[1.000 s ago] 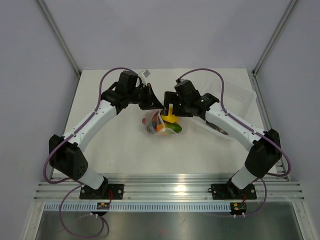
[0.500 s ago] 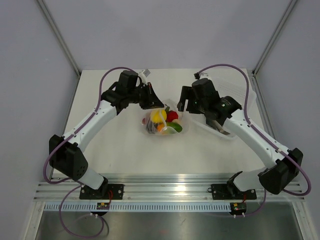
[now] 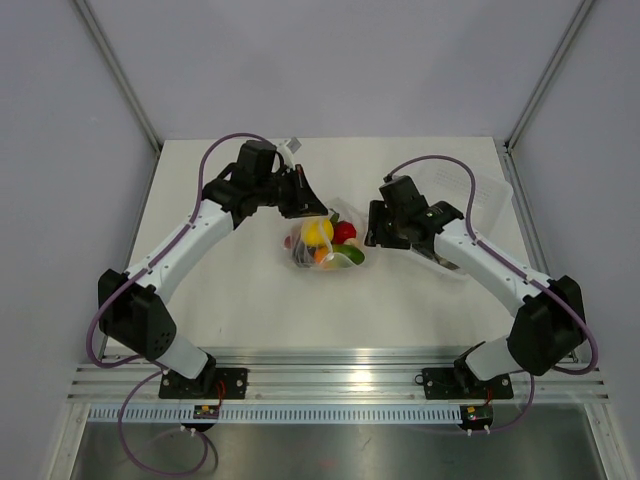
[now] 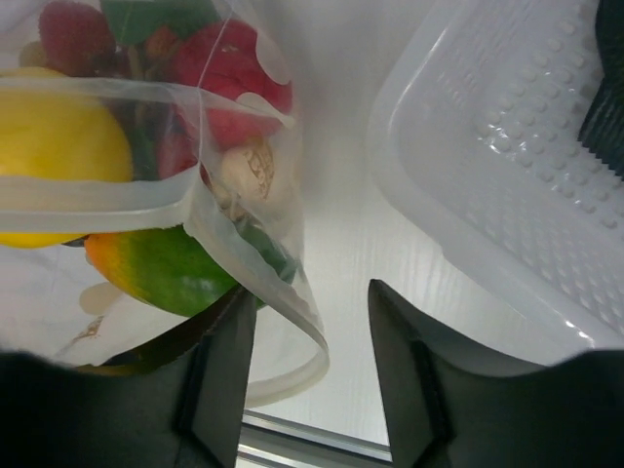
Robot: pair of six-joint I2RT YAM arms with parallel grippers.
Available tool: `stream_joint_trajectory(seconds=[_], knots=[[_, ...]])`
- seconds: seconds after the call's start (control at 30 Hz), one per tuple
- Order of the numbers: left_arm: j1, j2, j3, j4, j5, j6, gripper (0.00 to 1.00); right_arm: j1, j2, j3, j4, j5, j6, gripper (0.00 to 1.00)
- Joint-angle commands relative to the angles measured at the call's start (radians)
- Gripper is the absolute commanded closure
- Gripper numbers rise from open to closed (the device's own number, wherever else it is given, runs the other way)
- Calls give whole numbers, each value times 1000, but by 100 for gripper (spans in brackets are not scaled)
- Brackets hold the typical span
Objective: Place the food in the zip-top bag and seal the zipper
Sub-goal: Zip the zipper food storage bag at the center of the board.
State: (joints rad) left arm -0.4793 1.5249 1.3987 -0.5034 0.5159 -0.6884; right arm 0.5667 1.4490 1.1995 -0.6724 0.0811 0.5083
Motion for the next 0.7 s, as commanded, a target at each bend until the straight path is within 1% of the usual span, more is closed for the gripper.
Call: stream_joint_trajectory(seconds=[0.0, 0.03, 0.1, 0.13, 0.2, 0.23, 0.3, 0.33, 0.37, 0.4, 0.43, 0.47, 0.5, 0.53, 0.57, 0.6, 0.63, 0.67], knots=[[8, 4, 86, -18, 9, 44, 100, 4, 14, -6, 88, -76, 15, 46], [10, 12, 100, -32, -8, 58, 100, 5, 16, -3, 95, -114, 21, 51], [13, 27, 138, -55, -27, 93, 100, 5, 22, -6, 108, -142, 39, 58], [19, 32, 149, -58, -31, 104, 100, 5, 22, -2, 115, -156, 44, 65], [27, 56, 184, -69, -34, 128, 100, 5, 22, 8, 120, -164, 59, 74], [30, 64, 195, -70, -36, 141, 100, 5, 22, 26, 122, -168, 67, 85], [30, 83, 226, -63, -34, 188, 100, 5, 24, 52, 128, -172, 94, 96], [30, 93, 238, -69, -31, 210, 100, 5, 25, 89, 128, -172, 104, 100], [30, 104, 259, -102, -33, 264, 100, 5, 31, 112, 125, -162, 114, 100], [30, 116, 314, -136, -37, 294, 96, 4, 36, 138, 111, -156, 128, 100], [30, 139, 347, -174, -71, 355, 88, 4, 42, 187, 103, -146, 136, 100], [30, 142, 370, -240, -91, 383, 60, 1, 54, 210, 94, -138, 142, 100], [30, 135, 381, -259, -111, 410, 41, 2, 62, 231, 76, -132, 157, 100], [30, 100, 372, -268, -163, 455, 24, -2, 68, 265, 71, -126, 167, 100], [30, 69, 352, -264, -190, 472, 11, -10, 85, 279, 70, -130, 177, 100], [30, 35, 320, -248, -220, 489, 4, -13, 91, 294, 71, -138, 183, 100], [33, -41, 248, -227, -259, 515, 2, -17, 100, 301, 76, -156, 188, 100], [34, -81, 199, -172, -272, 524, 2, -21, 119, 307, 74, -164, 193, 100]])
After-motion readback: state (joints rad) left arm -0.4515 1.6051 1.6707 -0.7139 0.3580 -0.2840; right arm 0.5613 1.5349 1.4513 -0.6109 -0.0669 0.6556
